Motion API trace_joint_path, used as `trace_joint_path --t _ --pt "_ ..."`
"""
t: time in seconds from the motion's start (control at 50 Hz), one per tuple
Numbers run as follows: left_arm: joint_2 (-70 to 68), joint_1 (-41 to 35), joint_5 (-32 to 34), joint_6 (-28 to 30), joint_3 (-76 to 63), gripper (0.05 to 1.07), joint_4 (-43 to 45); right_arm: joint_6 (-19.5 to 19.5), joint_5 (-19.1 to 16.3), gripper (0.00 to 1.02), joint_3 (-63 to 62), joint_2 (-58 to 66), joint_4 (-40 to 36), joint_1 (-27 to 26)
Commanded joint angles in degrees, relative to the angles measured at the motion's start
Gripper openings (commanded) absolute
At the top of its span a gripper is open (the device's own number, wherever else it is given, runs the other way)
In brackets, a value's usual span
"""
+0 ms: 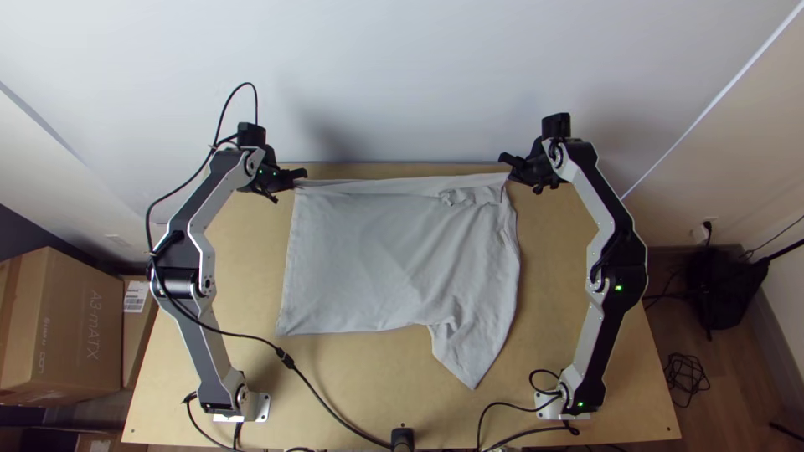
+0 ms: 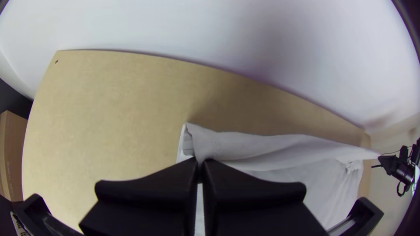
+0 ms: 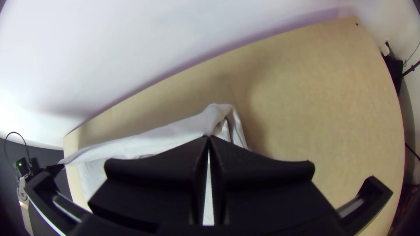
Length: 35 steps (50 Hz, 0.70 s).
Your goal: Fold the t-shirt
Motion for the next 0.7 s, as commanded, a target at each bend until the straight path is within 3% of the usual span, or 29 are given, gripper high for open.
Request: trace_joint_path --t 0.0,0.68 --pt "-4.78 0.25 0.47 -1.27 -5.07 0.08 1.89 -0.17 0.26 0.02 -4.47 -5.05 0.3 -0.16" --pt "-17.96 -1.59 0.47 -3.29 -31.96 0.08 13.06 0.19 0.26 0.02 -31.98 -17.53 11.72 0.36"
